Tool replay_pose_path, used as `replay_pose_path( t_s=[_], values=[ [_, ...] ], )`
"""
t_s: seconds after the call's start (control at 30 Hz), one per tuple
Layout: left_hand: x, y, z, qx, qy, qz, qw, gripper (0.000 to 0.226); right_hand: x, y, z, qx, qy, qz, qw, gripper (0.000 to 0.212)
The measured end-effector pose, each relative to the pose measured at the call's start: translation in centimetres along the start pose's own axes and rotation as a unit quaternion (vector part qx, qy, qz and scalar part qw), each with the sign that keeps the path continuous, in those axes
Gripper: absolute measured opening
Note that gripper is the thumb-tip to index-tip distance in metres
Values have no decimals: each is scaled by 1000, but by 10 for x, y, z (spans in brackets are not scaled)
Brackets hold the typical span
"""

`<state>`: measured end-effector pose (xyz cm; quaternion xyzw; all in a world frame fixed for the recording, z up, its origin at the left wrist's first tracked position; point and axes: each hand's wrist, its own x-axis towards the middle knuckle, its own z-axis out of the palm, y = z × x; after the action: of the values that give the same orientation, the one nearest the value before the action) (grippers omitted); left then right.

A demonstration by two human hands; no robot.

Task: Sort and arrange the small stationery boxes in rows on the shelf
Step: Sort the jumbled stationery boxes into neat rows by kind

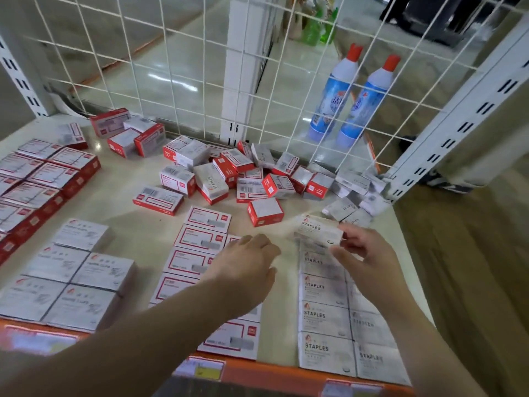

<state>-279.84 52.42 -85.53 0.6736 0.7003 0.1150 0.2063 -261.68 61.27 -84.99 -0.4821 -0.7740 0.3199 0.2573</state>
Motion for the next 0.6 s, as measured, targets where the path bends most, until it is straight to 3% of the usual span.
replay_pose_path(
  t_s=[0.37,0.6],
  values=[
    [35,38,15,24,-40,82,996,50,3,49,-32,-48,61,107,991,36],
    [52,51,24,43,-47,94,993,52,13,58,-44,-79,39,153,984,38]
  ],
)
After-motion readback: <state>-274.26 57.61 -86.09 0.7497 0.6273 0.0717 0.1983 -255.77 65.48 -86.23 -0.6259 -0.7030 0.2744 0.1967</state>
